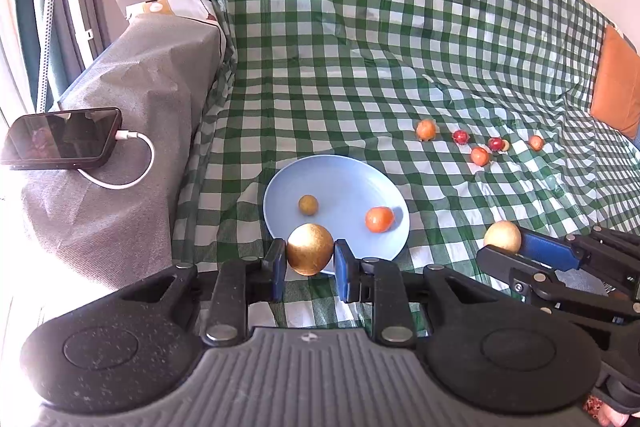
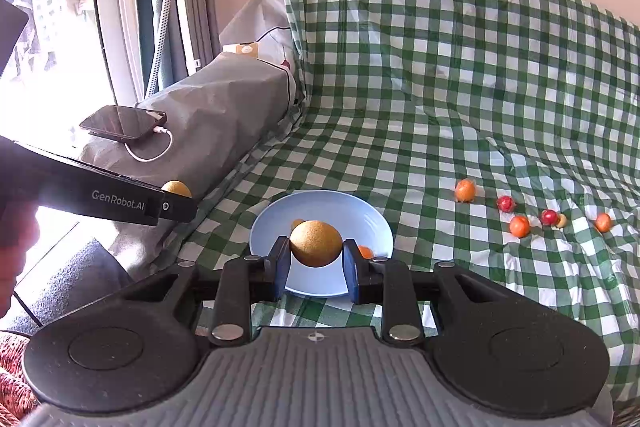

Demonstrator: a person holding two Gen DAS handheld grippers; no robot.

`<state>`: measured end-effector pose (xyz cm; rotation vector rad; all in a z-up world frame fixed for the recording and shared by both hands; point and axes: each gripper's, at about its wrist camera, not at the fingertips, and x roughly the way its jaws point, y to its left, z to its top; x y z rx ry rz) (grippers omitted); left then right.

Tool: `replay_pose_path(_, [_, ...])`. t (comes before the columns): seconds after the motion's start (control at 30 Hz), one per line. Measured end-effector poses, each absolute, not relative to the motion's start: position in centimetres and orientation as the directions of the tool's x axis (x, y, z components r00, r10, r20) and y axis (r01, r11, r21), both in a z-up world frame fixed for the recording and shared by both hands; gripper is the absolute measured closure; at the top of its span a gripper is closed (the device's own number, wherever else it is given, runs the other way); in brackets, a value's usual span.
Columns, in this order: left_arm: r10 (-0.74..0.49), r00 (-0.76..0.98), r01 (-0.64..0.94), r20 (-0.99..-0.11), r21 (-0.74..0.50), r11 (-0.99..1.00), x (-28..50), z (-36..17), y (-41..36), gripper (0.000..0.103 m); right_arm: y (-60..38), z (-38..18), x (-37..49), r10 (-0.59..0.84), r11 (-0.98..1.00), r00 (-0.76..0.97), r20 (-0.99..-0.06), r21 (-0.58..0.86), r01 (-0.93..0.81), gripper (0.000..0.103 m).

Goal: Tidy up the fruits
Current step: 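Carry both plums over the blue plate and release them onto it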

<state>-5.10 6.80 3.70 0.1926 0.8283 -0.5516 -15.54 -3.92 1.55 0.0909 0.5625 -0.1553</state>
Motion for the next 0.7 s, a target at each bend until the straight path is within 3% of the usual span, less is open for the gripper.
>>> replay_pose_path(0.7, [-0.367,0.534,0.518,-0.762,-0.048,0.854,3.4,1.5,1.2,0.075,-8.3,-1.2,-8.7,-0.126,0.974,0.781,-0.611,0.074,0.215,0.074])
